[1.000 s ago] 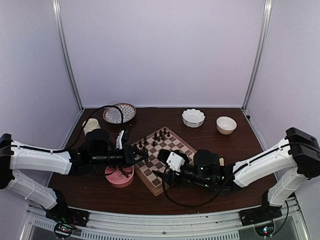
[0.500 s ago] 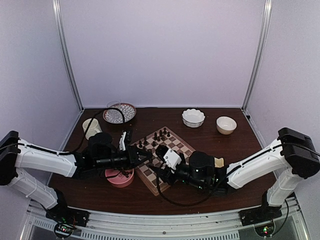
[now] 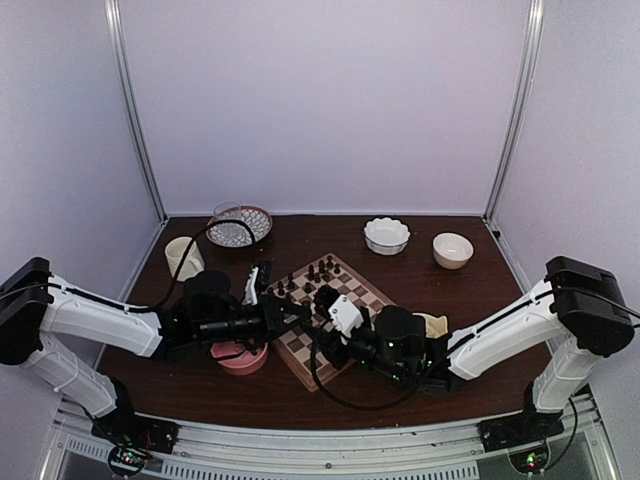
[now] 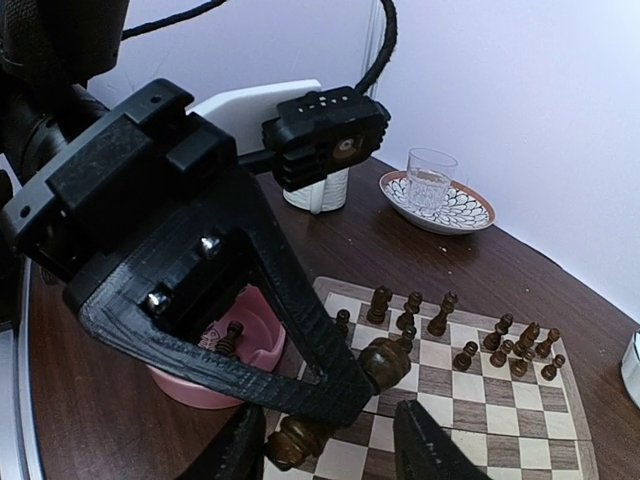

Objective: Set up the chess pieces on the board
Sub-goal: Pass from the left arm to the right

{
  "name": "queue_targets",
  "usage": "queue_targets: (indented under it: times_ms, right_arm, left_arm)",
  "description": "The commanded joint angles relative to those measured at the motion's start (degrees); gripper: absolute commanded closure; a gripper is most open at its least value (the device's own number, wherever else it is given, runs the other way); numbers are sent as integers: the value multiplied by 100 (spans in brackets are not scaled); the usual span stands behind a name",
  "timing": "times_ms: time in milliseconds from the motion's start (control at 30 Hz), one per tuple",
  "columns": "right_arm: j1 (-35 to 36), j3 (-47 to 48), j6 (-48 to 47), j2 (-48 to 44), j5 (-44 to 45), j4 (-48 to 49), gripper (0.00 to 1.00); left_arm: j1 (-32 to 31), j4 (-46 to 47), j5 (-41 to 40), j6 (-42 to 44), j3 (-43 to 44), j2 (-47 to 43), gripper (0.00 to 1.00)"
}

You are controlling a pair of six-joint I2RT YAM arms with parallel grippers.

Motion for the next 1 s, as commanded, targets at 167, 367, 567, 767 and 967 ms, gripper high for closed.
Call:
queue_targets:
  times_ms: [167, 367, 567, 767, 967]
  right_arm:
    - [41, 180, -23, 89, 205, 35, 62]
    - [41, 199, -52, 117, 276, 13, 76]
    - [39, 119, -88, -11, 330, 28, 100]
    - [41, 81, -159, -265, 397, -249, 100]
    - [-32, 263, -276, -624, -99, -1259, 100]
  left_arm:
    - [-50, 635, -20, -145, 44, 156, 91]
    - [-50, 653, 23, -163, 31, 134, 90]
    - [-56, 626, -63, -131, -50, 37, 86]
    - [-43, 321, -353, 189, -175, -396, 65]
    - [61, -1725, -1070, 1419, -102, -1892, 49]
